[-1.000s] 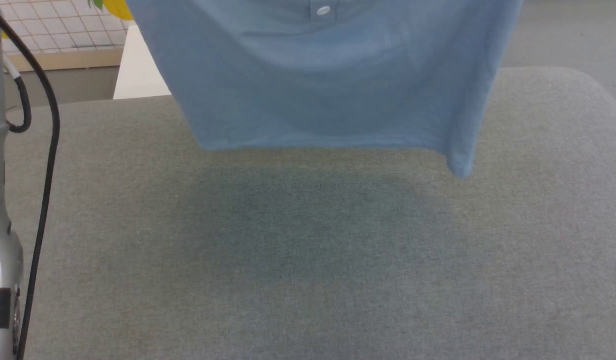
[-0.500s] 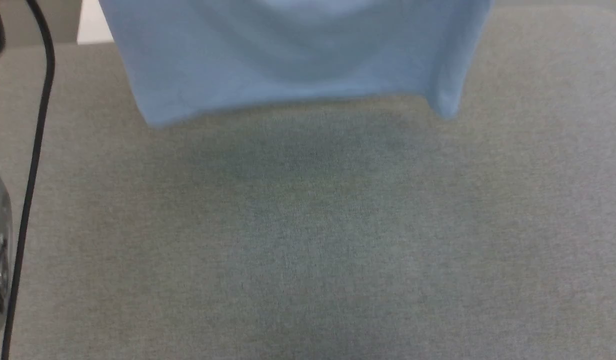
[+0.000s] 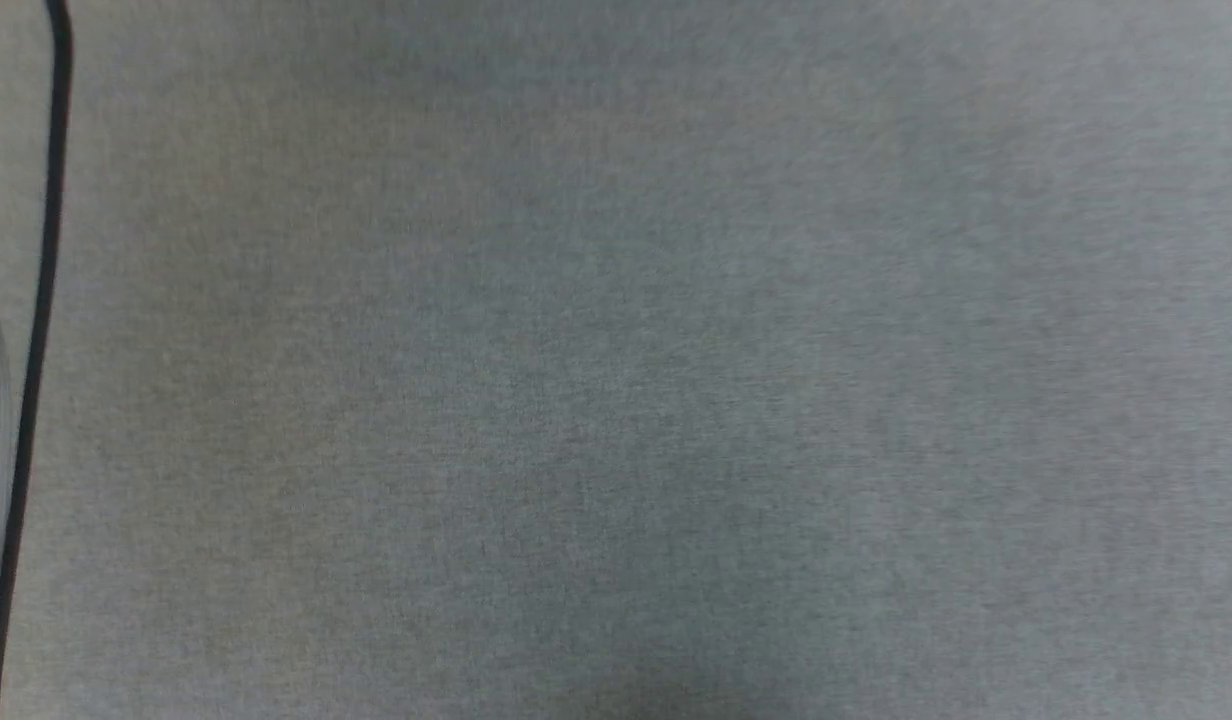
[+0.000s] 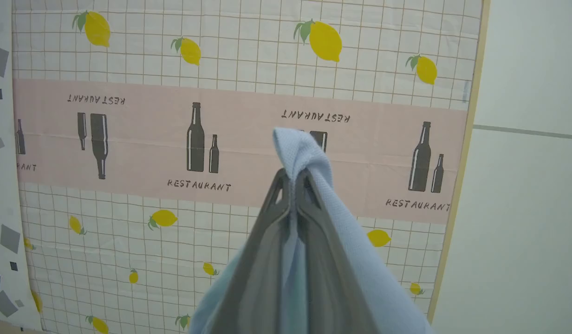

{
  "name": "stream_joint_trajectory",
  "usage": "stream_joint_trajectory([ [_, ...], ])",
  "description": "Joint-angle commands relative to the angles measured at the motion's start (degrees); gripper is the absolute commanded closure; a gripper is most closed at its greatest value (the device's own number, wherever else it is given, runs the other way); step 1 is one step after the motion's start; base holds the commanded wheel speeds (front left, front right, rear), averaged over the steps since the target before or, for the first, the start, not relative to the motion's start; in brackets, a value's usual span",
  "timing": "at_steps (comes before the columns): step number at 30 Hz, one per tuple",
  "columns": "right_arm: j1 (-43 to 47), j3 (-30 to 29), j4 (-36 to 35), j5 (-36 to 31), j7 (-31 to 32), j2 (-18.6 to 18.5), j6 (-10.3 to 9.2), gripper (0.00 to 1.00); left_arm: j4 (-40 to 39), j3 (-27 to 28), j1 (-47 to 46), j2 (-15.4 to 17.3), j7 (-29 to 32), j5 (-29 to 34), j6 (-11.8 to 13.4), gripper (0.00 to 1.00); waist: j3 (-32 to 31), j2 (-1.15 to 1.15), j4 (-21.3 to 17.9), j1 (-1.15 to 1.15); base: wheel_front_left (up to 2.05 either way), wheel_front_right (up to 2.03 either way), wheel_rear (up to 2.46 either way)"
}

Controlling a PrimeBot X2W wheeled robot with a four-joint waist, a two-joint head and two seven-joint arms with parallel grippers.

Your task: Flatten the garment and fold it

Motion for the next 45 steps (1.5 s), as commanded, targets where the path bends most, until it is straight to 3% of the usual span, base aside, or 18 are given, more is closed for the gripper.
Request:
stream_joint_trajectory([
  [1, -1.2, 1.2, 0.6, -0.9, -1.5, -0.9, -0.09, 1.00, 0.8, 0.2, -0.5, -0.4, -1.8, -0.5, -0.4, 1.00, 4.3, 0.00, 2.1, 0.00, 0.00, 0.00, 0.00],
  [8, -1.4, 6.5, 4.0, -1.2, -6.2, -4.6, -0.09, 1.00, 4.1, 0.3, 2.6, -0.9, -7.2, -2.1, -3.0, 1.00, 7.1, 0.00, 3.4, 0.00, 0.00, 0.00, 0.00],
  [16, 3.7, 12.3, 5.3, 4.0, -9.8, -6.4, -0.09, 1.00, 5.2, -1.1, 8.6, -0.3, -8.6, -4.0, -7.6, 1.00, 6.8, 0.00, 4.1, 0.00, 0.00, 0.00, 0.00],
  [23, 12.6, 16.7, -1.3, 15.5, -8.4, -9.8, -0.09, 1.00, 0.4, -2.9, 16.3, 1.9, -4.9, -6.0, -12.2, 1.00, 3.5, 0.00, 4.6, 0.00, 0.00, 0.00, 0.00],
  [27, 18.8, 15.9, -8.8, 21.4, -5.8, -13.7, -0.09, 1.00, -6.3, -3.0, 22.4, 3.4, -1.4, -8.1, -13.0, 1.00, 1.7, 0.00, 5.0, 0.00, 0.00, 0.00, 0.00],
  [32, 30.0, 11.4, -19.2, 26.6, -2.9, -18.0, -0.09, 1.00, -17.5, -1.1, 35.2, 5.3, 2.0, -11.6, -10.7, 1.00, -1.6, 0.00, 5.1, 0.00, 0.00, 0.00, 0.00],
  [36, 41.5, 6.5, -26.7, 28.2, -0.2, -18.8, -0.09, 1.00, -25.7, 0.2, 47.6, 7.5, 2.8, -12.9, -8.4, 1.00, -5.0, 0.00, 4.8, 0.00, 0.00, 0.00, 0.00],
  [45, 68.1, -5.8, -39.9, 27.5, 4.6, -13.9, -0.09, 1.00, -40.6, 0.3, 73.6, 8.9, 2.4, -15.2, -4.7, 1.00, -12.0, 0.00, 4.2, 0.00, 0.00, 0.00, 0.00],
])
